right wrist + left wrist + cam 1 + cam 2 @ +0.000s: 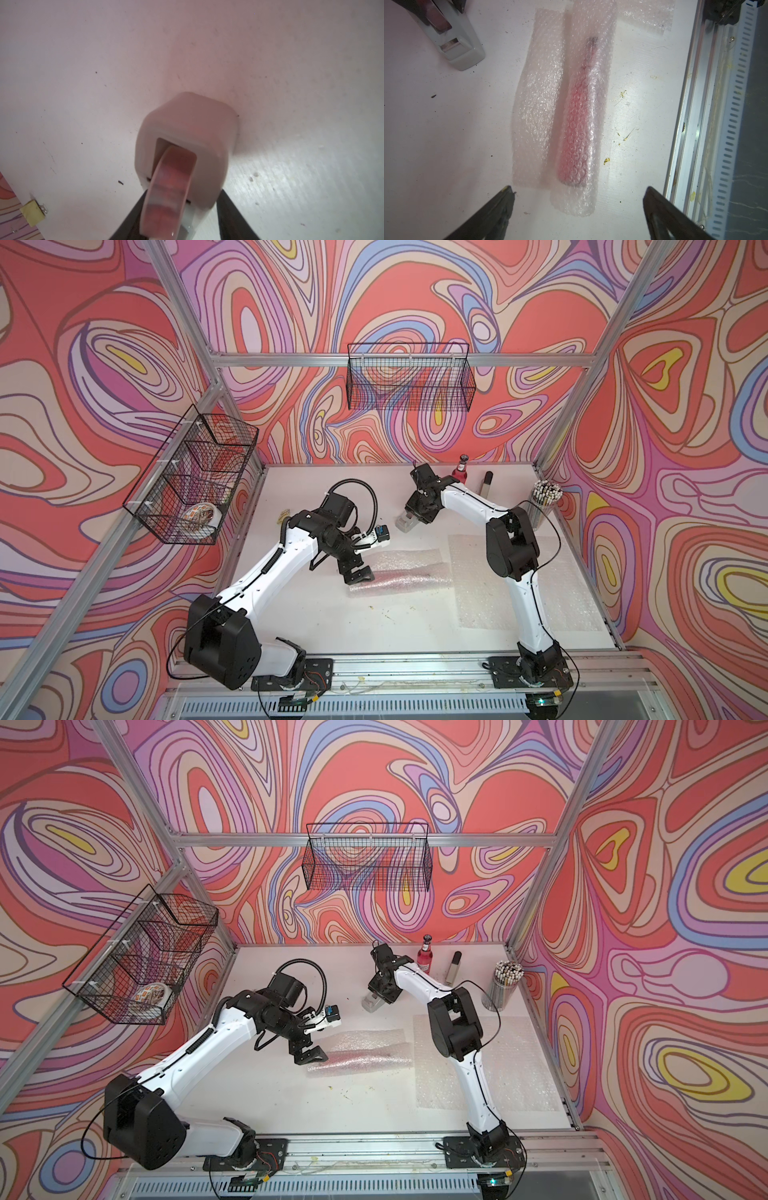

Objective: Wrap wine bottles in bubble wrap
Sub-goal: Move the Tape Cutter to the center of the board.

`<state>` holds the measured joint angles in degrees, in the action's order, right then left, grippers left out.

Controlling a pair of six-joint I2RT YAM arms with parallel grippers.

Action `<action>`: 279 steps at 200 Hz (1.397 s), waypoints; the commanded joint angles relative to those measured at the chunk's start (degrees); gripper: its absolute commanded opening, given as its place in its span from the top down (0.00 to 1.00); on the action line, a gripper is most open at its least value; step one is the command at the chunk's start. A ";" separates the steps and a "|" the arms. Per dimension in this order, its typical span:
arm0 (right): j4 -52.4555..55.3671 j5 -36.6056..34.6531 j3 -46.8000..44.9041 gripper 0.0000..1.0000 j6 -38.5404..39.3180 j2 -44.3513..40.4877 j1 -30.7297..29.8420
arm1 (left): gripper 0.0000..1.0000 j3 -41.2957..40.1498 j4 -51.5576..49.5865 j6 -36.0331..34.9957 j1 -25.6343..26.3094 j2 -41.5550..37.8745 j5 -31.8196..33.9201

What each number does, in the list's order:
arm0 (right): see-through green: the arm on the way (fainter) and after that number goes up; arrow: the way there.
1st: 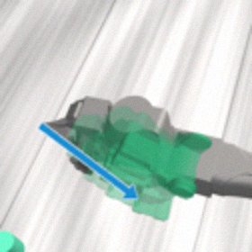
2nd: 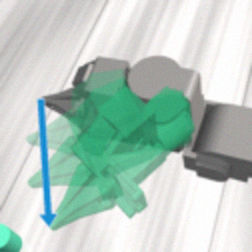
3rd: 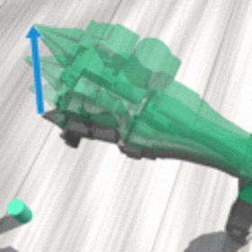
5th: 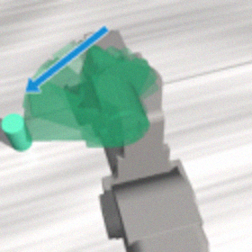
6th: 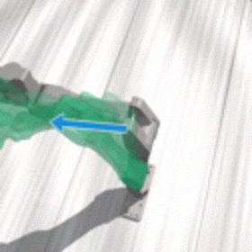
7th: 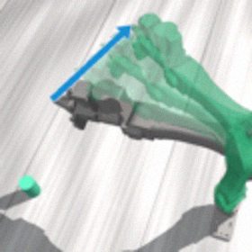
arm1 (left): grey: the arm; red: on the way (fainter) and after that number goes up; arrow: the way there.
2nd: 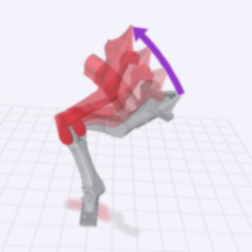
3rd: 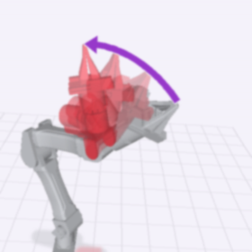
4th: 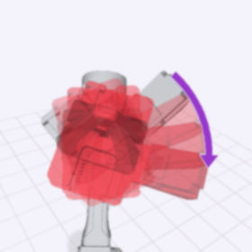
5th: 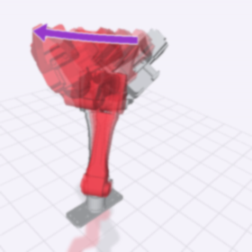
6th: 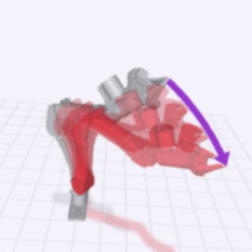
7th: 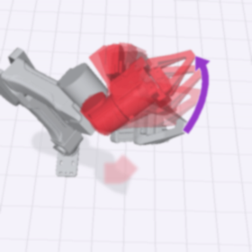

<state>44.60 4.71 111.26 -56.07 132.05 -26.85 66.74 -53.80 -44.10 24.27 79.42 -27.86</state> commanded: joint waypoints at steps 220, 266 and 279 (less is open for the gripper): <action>-0.72 0.74 2.91 0.25 23.47 -4.48 2.52 | 0.10 4.92 20.25 27.44 -0.34 10.40 -1.28; -7.12 6.22 -7.19 0.33 23.02 -11.64 5.59 | 0.13 14.21 22.92 38.97 -0.47 20.70 -1.50; -8.26 7.00 -9.55 0.35 22.90 -12.77 6.32 | 0.15 16.20 23.92 40.61 -0.62 23.78 -4.09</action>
<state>40.66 8.67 105.10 -32.45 123.35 -21.06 79.24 -33.21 -11.00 24.23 99.24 -28.84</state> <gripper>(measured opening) 0.664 0.868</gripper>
